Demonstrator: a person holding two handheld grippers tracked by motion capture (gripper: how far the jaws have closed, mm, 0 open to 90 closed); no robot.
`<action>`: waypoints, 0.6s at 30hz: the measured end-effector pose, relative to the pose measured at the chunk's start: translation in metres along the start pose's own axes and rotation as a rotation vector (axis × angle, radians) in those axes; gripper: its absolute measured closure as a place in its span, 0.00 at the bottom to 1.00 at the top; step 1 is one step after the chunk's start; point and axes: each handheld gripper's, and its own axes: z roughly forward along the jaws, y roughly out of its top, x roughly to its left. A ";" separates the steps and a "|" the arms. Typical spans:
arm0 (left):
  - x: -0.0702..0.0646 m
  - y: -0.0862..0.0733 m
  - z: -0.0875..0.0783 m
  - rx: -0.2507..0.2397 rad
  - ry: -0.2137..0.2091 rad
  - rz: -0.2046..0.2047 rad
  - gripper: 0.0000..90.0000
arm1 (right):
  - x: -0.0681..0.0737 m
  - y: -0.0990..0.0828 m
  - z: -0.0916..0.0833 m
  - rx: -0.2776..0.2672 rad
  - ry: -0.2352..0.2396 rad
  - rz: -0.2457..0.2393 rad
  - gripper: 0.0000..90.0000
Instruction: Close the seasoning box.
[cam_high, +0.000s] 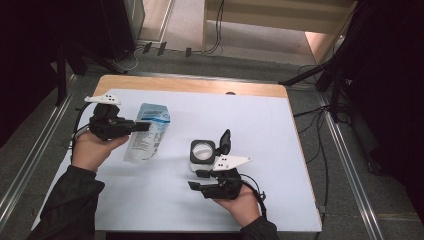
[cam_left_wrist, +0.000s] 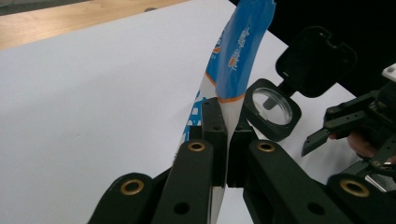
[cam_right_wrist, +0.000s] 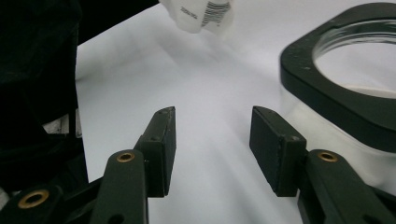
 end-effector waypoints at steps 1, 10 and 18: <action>0.002 0.000 0.000 -0.002 0.005 -0.005 1.00 | -0.001 0.000 -0.002 0.000 -0.006 0.000 0.59; 0.028 0.005 0.010 -0.027 0.066 -0.021 1.00 | -0.011 -0.004 -0.020 -0.003 -0.048 0.024 0.59; 0.048 0.000 0.021 -0.016 0.102 -0.049 1.00 | -0.020 -0.011 -0.039 -0.013 -0.084 0.061 0.59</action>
